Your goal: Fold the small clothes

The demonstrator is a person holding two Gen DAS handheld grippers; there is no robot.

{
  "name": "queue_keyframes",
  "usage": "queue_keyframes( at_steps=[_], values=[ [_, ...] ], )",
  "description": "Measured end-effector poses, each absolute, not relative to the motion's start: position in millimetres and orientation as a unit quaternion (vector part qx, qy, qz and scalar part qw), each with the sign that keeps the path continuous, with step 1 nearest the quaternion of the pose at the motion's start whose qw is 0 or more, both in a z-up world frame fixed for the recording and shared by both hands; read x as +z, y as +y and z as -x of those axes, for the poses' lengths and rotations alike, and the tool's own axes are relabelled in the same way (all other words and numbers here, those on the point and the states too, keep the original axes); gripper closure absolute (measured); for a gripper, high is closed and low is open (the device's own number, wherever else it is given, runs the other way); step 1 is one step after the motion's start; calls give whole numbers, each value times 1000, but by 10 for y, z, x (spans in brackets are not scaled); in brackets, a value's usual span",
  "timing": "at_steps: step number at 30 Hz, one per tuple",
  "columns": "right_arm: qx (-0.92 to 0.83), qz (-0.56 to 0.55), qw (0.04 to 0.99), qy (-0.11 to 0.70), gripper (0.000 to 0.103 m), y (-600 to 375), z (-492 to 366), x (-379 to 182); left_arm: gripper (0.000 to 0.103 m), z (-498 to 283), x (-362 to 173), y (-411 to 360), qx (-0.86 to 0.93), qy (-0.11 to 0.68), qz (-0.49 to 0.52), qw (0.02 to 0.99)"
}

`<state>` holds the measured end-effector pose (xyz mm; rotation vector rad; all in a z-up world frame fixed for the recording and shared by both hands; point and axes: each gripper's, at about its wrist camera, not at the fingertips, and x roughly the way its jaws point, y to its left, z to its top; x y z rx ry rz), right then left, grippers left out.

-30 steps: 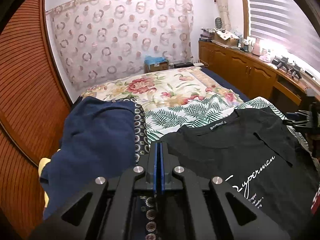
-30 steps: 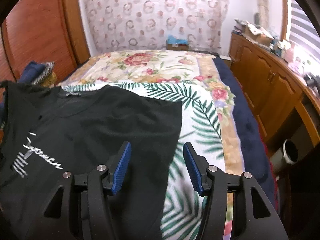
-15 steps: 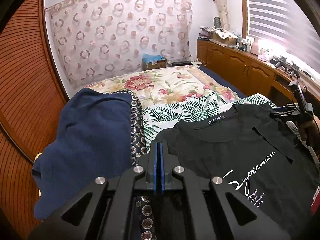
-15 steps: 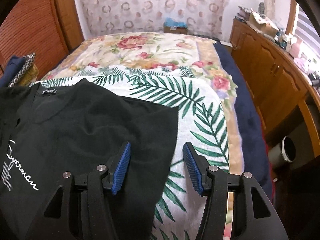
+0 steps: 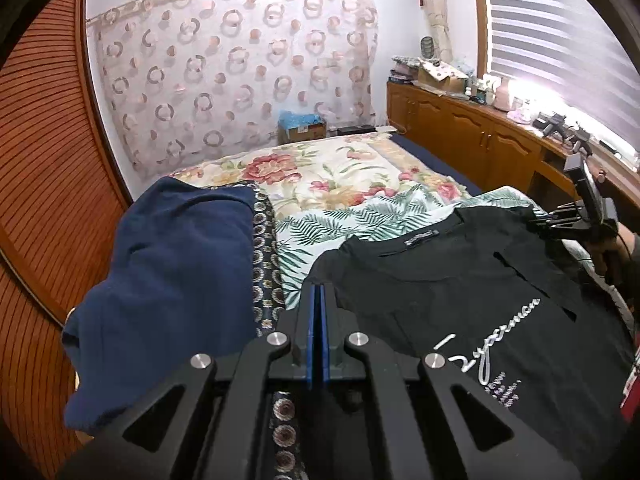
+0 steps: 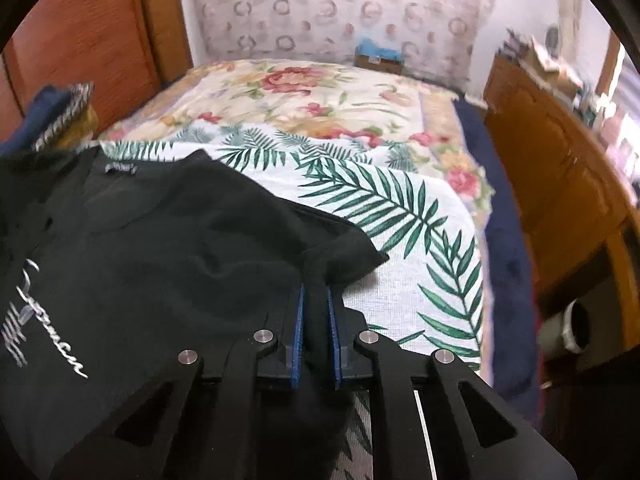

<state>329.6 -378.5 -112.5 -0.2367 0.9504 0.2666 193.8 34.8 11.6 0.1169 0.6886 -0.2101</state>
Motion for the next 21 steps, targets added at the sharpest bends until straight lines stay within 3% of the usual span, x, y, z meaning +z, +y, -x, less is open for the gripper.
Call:
queue_keyframes(
  at_steps=[11,21],
  values=[
    [161,84,924,337,99,-3624,-2448,-496,103,-863,362,488,-111,248,-10,962],
    [185,64,933,301,99,-3809,-1293,-311,103,-170,257,744,-96,244,-2,965]
  ],
)
